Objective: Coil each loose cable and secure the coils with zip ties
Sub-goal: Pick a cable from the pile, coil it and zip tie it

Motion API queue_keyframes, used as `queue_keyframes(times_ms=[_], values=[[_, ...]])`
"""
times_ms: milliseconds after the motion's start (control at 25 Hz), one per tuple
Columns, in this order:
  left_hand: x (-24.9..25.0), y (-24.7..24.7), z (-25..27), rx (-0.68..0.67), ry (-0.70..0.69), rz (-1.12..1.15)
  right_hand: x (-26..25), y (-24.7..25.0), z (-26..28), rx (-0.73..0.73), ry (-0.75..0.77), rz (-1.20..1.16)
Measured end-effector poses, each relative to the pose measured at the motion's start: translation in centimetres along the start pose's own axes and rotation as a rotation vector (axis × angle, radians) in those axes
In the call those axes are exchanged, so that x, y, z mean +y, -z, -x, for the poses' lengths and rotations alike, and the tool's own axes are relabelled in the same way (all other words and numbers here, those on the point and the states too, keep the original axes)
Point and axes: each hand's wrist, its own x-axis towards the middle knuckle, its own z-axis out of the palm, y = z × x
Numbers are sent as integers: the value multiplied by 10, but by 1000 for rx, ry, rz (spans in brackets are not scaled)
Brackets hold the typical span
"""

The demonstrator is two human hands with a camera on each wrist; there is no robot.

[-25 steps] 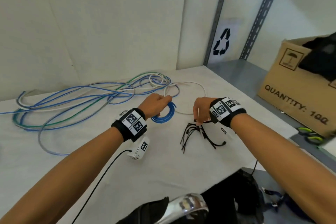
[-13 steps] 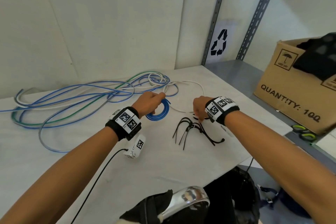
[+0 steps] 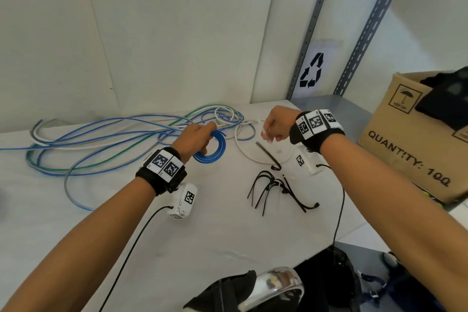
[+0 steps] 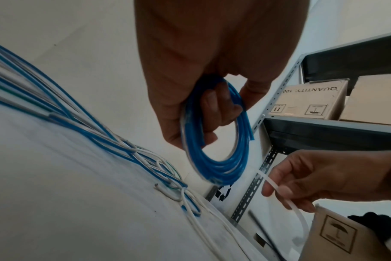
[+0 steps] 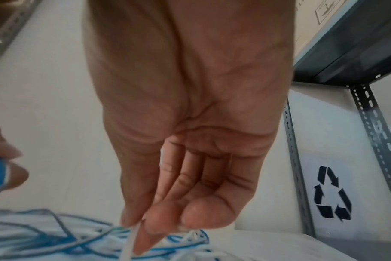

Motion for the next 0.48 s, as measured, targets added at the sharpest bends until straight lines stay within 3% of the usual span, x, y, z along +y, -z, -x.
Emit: queue_keyframes(times_ms=[120, 200, 280, 400, 480], values=[[-5, 19, 1, 58, 8, 79, -28, 3, -10, 107, 83, -233], [-9, 34, 2, 113, 3, 141, -58, -2, -12, 153, 219, -633], [-14, 52, 2, 191, 4, 187, -95, -11, -12, 85, 370, -1008], [-20, 82, 3, 303, 11, 245, -147, -34, -24, 19, 504, -1125], [-25, 100, 5, 376, -10, 272, -173, -52, -35, 86, 542, -1099]])
